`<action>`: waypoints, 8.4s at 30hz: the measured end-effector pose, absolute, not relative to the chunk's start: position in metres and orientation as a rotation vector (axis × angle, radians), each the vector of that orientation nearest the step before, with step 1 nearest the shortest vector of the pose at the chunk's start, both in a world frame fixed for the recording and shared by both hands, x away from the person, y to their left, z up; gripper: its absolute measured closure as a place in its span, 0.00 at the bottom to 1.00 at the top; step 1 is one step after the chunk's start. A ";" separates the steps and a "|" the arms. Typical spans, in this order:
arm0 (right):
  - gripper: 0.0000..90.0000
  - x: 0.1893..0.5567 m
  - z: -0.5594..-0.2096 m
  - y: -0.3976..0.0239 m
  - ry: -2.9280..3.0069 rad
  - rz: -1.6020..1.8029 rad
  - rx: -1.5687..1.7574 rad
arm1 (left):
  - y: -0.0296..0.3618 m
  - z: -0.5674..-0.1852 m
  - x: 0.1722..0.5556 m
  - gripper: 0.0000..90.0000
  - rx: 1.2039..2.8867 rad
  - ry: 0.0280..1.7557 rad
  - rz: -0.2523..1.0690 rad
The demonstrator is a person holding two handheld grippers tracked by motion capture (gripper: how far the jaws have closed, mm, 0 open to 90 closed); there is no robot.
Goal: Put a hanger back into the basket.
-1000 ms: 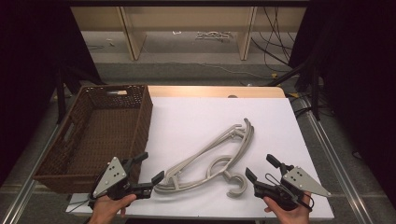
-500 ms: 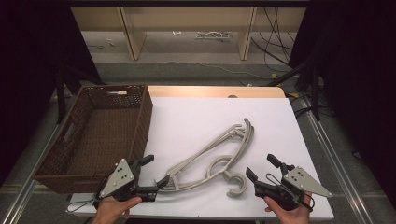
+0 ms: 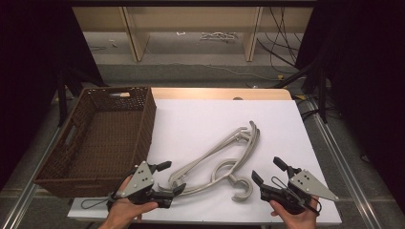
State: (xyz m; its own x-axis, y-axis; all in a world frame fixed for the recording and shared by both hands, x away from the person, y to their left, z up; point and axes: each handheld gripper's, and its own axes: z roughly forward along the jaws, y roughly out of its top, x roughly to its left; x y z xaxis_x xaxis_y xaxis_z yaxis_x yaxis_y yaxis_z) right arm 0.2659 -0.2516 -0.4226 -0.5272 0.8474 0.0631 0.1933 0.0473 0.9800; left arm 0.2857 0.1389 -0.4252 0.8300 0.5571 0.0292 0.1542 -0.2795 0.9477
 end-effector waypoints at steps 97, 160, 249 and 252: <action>0.21 0.267 -0.423 -0.253 1.821 1.525 1.009 | 0.096 -0.390 0.365 0.90 1.902 0.797 -0.082; 0.21 0.270 -0.428 -0.251 1.821 1.521 1.024 | 0.361 -0.352 0.367 0.91 1.864 0.933 0.302; 0.21 0.271 -0.431 -0.248 1.860 1.533 1.022 | 0.349 -0.357 0.373 0.37 1.931 1.198 0.425; 0.21 0.271 -0.431 -0.248 1.861 1.532 1.022 | 0.335 -0.351 0.362 0.34 1.867 1.161 0.453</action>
State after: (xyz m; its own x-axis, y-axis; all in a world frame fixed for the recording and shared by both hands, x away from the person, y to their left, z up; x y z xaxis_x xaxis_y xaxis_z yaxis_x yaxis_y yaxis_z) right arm 0.2709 -0.2479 -0.4307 -0.5817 0.8103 0.0707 0.2248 0.0766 0.9714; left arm 0.3619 0.3348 -0.3506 0.4992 0.8565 -0.1312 0.5409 -0.1897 0.8194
